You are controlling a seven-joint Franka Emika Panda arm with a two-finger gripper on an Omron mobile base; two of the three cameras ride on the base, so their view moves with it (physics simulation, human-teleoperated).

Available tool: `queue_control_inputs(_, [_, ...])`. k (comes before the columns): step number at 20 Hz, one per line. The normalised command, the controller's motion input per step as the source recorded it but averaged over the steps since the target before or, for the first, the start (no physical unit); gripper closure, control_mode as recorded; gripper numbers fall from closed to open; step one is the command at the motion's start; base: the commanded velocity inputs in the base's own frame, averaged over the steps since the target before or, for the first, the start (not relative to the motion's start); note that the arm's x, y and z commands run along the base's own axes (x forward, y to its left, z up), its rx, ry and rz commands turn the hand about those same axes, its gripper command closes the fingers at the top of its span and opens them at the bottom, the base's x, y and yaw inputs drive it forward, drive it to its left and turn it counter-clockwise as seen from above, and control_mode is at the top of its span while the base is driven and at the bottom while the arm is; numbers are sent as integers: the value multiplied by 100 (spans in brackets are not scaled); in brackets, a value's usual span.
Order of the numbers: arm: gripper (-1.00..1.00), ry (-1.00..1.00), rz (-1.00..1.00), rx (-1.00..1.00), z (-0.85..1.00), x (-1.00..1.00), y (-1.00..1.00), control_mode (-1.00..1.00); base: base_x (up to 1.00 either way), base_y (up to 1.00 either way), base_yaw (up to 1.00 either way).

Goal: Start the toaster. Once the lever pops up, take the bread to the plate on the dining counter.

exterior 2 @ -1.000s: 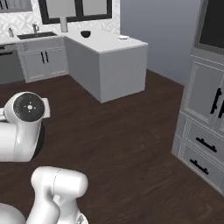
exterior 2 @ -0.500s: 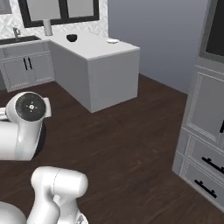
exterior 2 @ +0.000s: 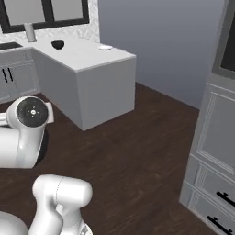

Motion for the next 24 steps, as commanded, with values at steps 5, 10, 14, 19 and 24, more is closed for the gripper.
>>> queue_control_inputs(5, [100, 0, 0, 0, 0, 0, 0, 100, 100, 7, -15])
queue_control_inputs(10, [100, 0, 0, 0, 0, 0, 0, 100, 100, 19, -10])
queue_control_inputs(14, [100, 0, 0, 0, 0, 0, 0, 100, 100, 21, -4])
queue_control_inputs(19, [100, 0, 0, 0, 0, 0, 0, 100, 100, 18, -3])
queue_control_inputs(24, [100, 0, 0, 0, 0, 0, 0, 100, 100, 3, 0])
